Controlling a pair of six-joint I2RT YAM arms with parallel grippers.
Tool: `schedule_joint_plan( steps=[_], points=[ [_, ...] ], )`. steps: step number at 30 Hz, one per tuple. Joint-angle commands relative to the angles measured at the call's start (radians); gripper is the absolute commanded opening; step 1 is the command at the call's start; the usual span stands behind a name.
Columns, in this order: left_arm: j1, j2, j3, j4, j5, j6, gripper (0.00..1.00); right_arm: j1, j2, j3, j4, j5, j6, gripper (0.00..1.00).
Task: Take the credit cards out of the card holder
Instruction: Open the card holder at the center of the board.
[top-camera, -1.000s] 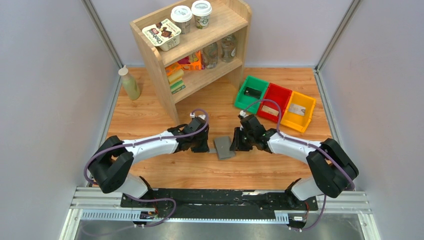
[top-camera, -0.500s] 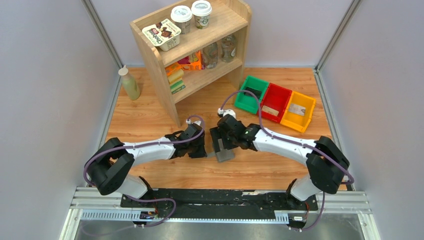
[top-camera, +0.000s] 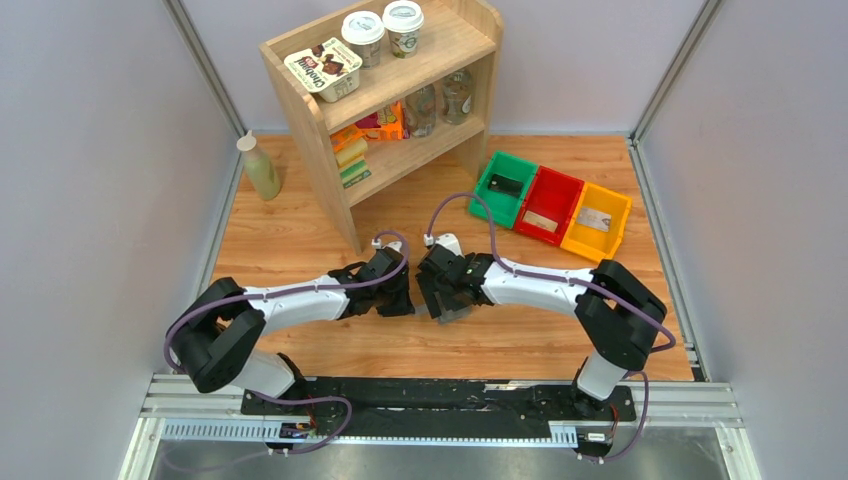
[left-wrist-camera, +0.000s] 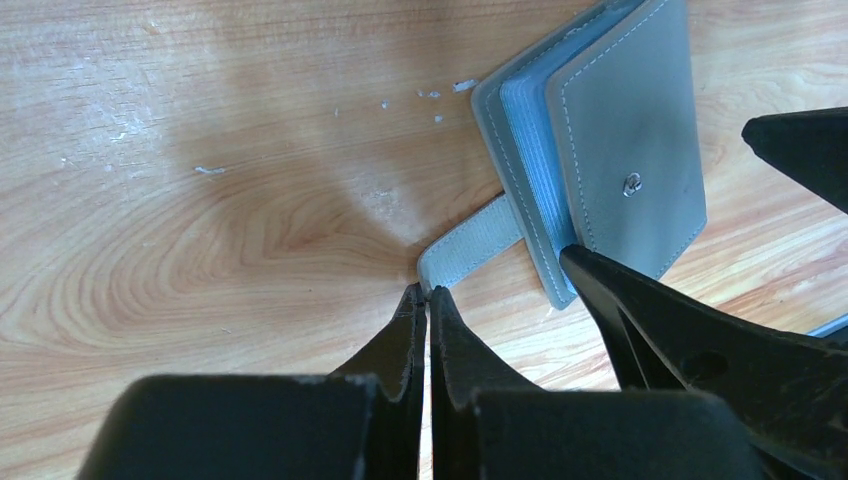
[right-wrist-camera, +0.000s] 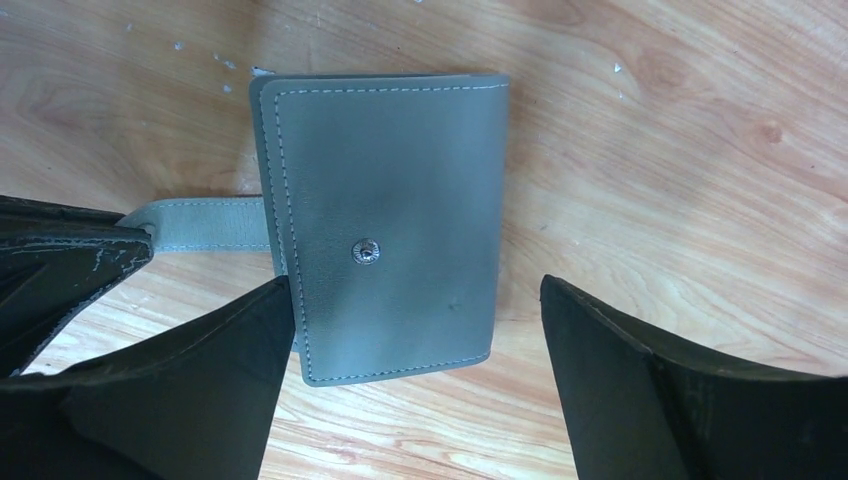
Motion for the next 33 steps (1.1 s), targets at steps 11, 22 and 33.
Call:
schedule_joint_plan(
  steps=[11, 22, 33],
  points=[
    [0.022, -0.066, -0.005, -0.090, -0.022, 0.046, 0.00, -0.158, -0.168, -0.007, -0.044, -0.166, -0.032, 0.46],
    [0.045, -0.080, -0.028, -0.102, -0.024, 0.040, 0.00, -0.348, -0.148, -0.204, 0.108, -0.400, 0.022, 0.13],
    [0.048, -0.103, 0.001, -0.119, -0.004, 0.063, 0.00, -0.352, -0.114, -0.232, 0.109, -0.350, 0.011, 0.16]
  ],
)
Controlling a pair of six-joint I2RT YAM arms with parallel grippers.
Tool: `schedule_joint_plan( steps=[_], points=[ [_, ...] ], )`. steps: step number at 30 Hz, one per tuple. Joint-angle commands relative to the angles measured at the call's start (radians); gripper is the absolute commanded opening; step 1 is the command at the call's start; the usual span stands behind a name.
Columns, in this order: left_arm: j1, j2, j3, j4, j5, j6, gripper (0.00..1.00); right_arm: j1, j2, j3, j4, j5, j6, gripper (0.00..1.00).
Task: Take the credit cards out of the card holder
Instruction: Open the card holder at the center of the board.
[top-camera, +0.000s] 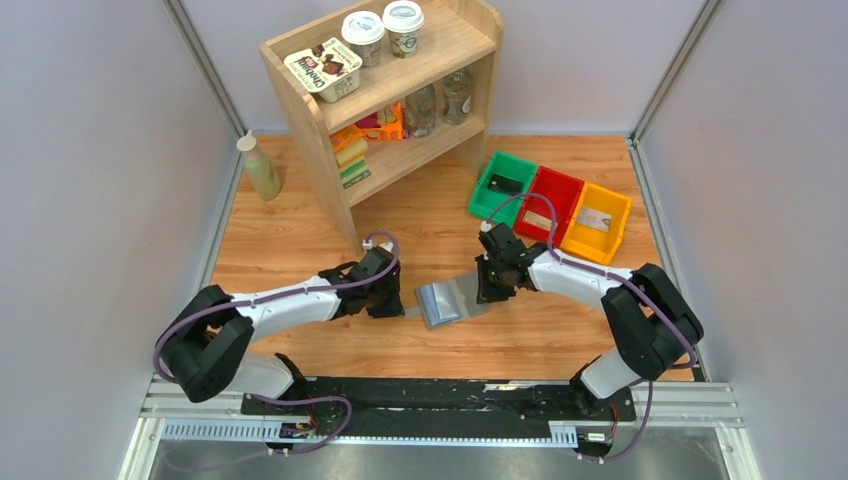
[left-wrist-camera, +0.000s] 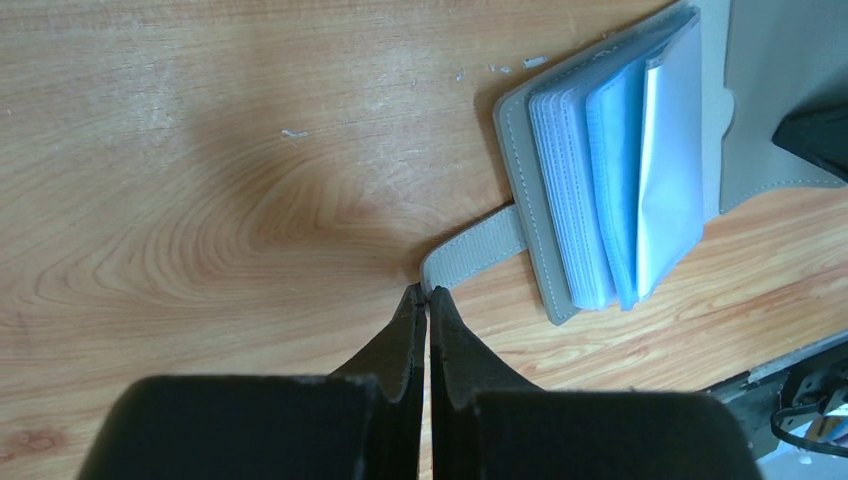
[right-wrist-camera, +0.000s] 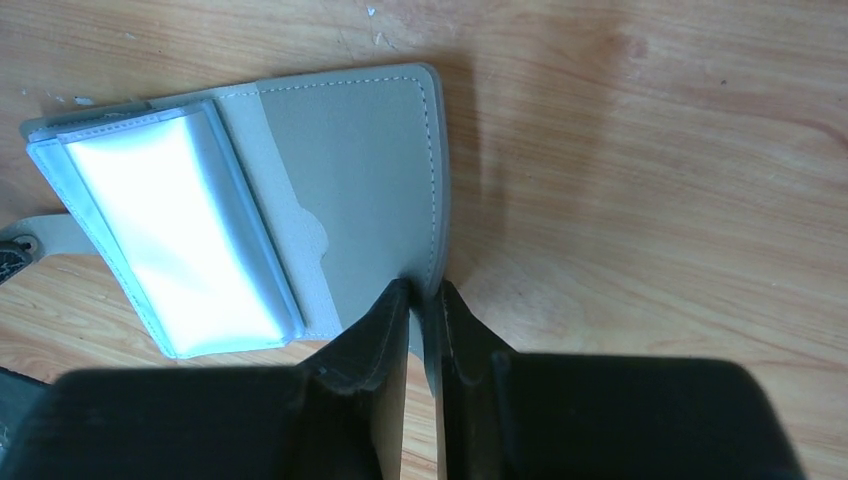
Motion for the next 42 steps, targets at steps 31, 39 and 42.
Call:
schedule_joint_plan(
  steps=[31, 39, 42],
  points=[
    [0.078, -0.060, 0.201, -0.073, 0.156, -0.023, 0.00, -0.002, -0.220, -0.071, 0.138, -0.043, 0.067, 0.71],
    [0.129, -0.120, 0.019, -0.116, 0.082, -0.045, 0.00, 0.005, -0.170, -0.086, 0.256, -0.187, 0.116, 0.69],
    [0.129, -0.124, -0.015, -0.117, 0.088, -0.045, 0.00, 0.025, -0.144, -0.069, 0.275, -0.219, 0.119, 0.69]
  ],
)
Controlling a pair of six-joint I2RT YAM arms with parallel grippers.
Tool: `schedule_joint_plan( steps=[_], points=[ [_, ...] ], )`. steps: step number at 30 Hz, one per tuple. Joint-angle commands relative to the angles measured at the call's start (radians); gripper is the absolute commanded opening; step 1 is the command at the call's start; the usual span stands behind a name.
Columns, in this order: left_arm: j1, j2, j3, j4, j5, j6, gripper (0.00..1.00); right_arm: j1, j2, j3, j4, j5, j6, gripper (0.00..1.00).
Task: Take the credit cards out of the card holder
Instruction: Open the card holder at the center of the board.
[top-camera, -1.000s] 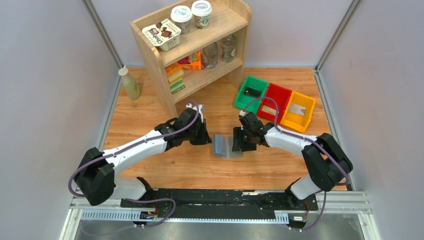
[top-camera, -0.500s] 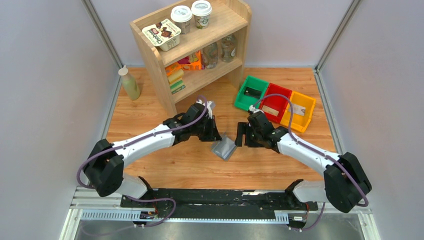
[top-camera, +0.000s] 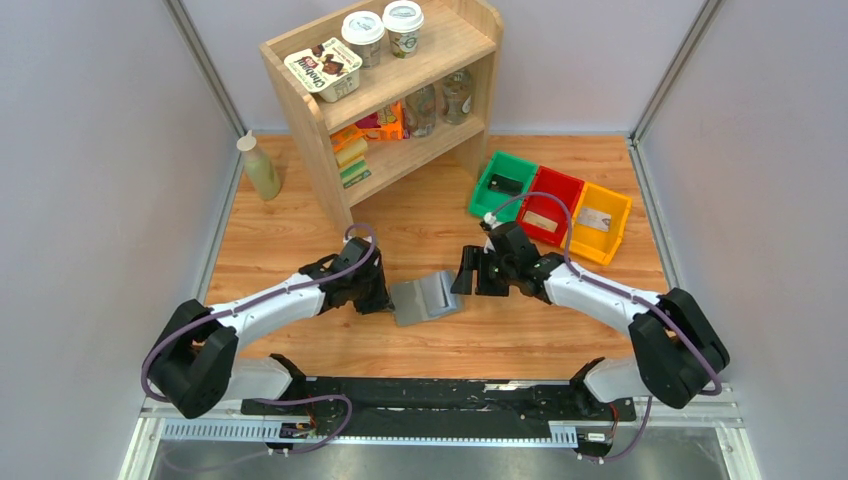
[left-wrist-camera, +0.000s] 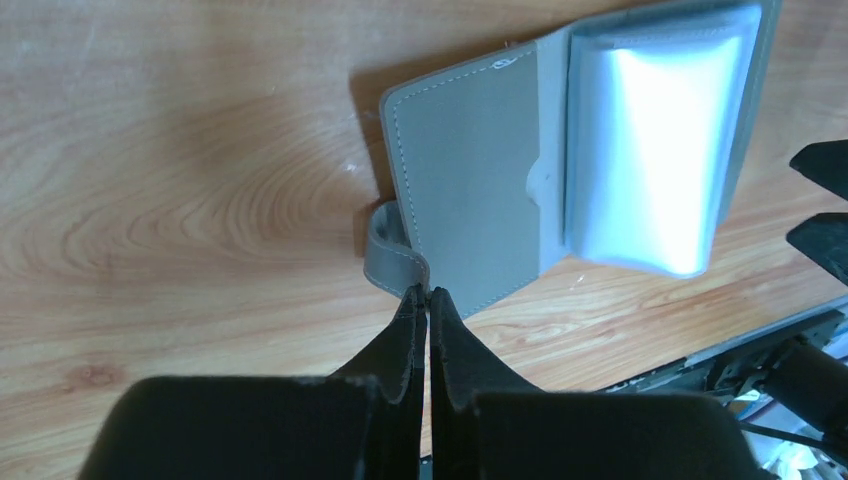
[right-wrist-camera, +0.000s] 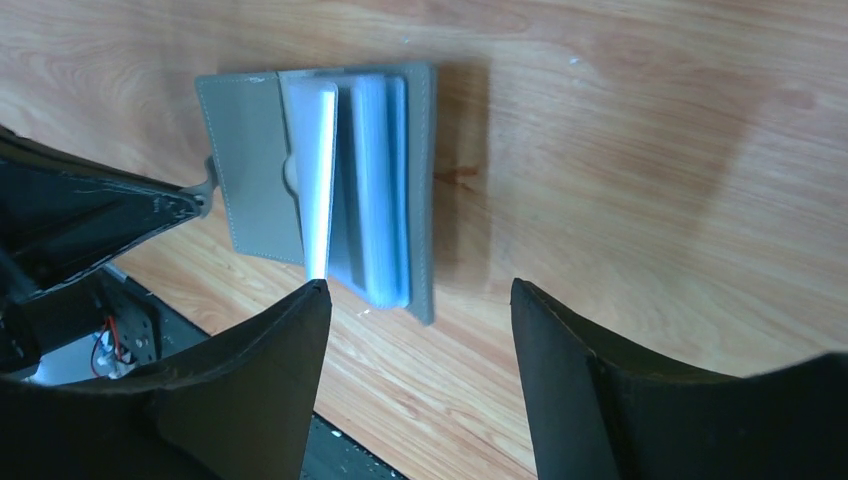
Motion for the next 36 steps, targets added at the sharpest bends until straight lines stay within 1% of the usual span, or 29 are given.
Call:
schedule_joint_plan(
  steps=[1, 4, 9, 12, 22, 32, 36],
  points=[
    [0.003, -0.029, -0.032, -0.018, -0.020, -0.014, 0.00, 0.030, 0.028, 0.020, 0.087, -0.078, 0.026, 0.68],
    [0.003, -0.033, -0.033, -0.015, -0.004, -0.005, 0.00, 0.049, 0.039, 0.034, 0.093, -0.062, 0.037, 0.68],
    [0.003, -0.044, -0.032, -0.025, -0.010, 0.006, 0.00, 0.079, 0.008, 0.062, 0.041, 0.035, 0.023, 0.68],
    [0.003, -0.050, -0.041, -0.025, -0.014, 0.010, 0.00, 0.083, 0.010, 0.071, 0.054, 0.017, 0.017, 0.69],
    [0.003, -0.027, -0.045, -0.022, -0.019, 0.032, 0.00, 0.128, 0.135, 0.112, 0.131, -0.005, 0.072, 0.68],
    [0.003, -0.024, -0.056, -0.010, -0.013, 0.038, 0.00, 0.154, 0.175, 0.132, 0.151, -0.019, 0.083, 0.57],
    [0.003, -0.033, -0.058, -0.007, -0.014, 0.037, 0.00, 0.166, 0.188, 0.146, 0.166, -0.049, 0.080, 0.54]
  ],
)
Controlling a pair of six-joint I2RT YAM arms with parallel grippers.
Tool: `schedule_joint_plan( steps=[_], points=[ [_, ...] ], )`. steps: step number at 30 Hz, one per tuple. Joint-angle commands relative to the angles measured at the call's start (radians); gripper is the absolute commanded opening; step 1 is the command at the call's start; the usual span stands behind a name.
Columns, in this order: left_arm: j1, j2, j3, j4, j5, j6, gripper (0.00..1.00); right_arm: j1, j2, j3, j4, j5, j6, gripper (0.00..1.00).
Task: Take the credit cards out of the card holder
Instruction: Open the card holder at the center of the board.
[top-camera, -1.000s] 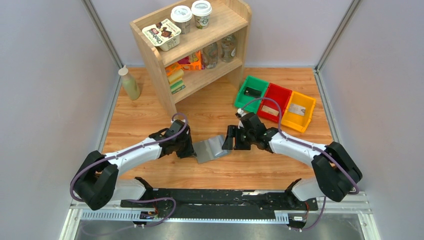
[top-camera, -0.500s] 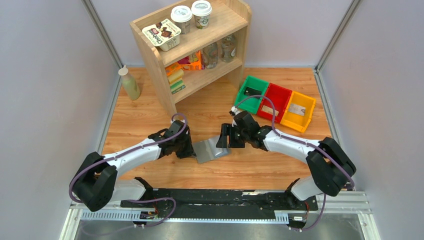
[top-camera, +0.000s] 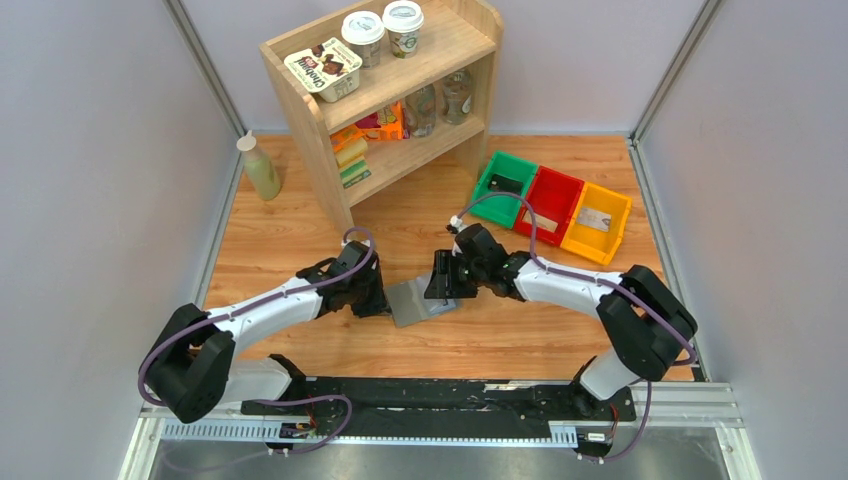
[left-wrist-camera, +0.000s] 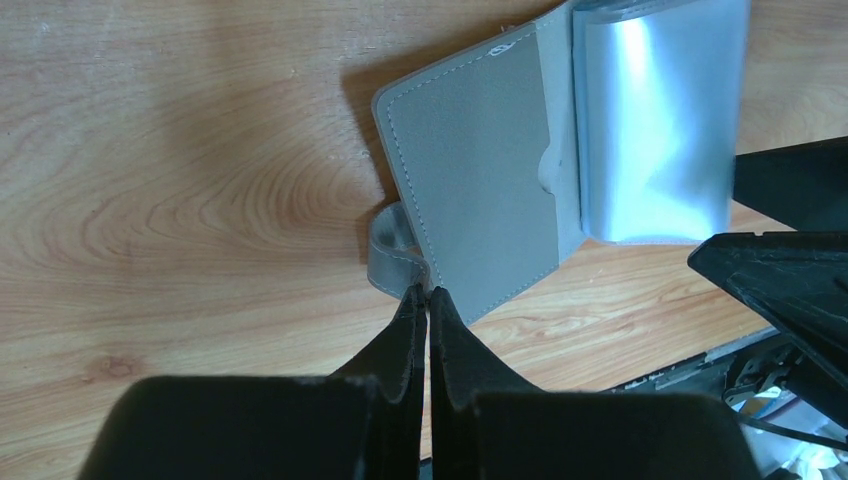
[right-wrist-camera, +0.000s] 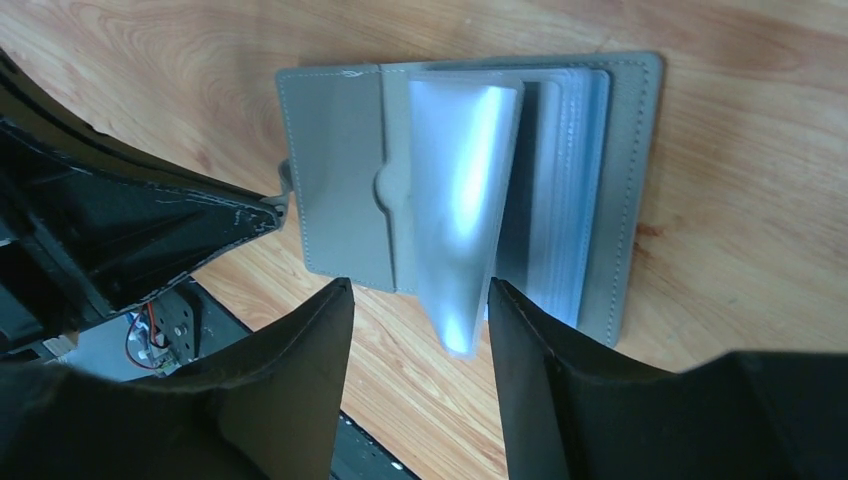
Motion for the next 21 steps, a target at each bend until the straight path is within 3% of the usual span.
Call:
schedule_joint_plan(
  steps=[1, 5, 10, 21],
  points=[
    [0.001, -0.015, -0.012, -0.001, -0.013, 0.013, 0.00, 0.019, 0.015, 0.052, 0.063, -0.039, 0.007, 0.54],
    [0.002, -0.047, -0.029, 0.007, -0.026, -0.002, 0.01, 0.041, 0.024, 0.073, 0.095, -0.085, -0.002, 0.53],
    [0.001, -0.107, -0.055, -0.017, -0.081, -0.037, 0.10, 0.074, 0.075, 0.108, 0.135, -0.138, -0.022, 0.54],
    [0.002, -0.378, -0.153, -0.105, -0.187, -0.108, 0.52, 0.119, 0.269, 0.197, 0.112, -0.181, -0.042, 0.66]
  ],
)
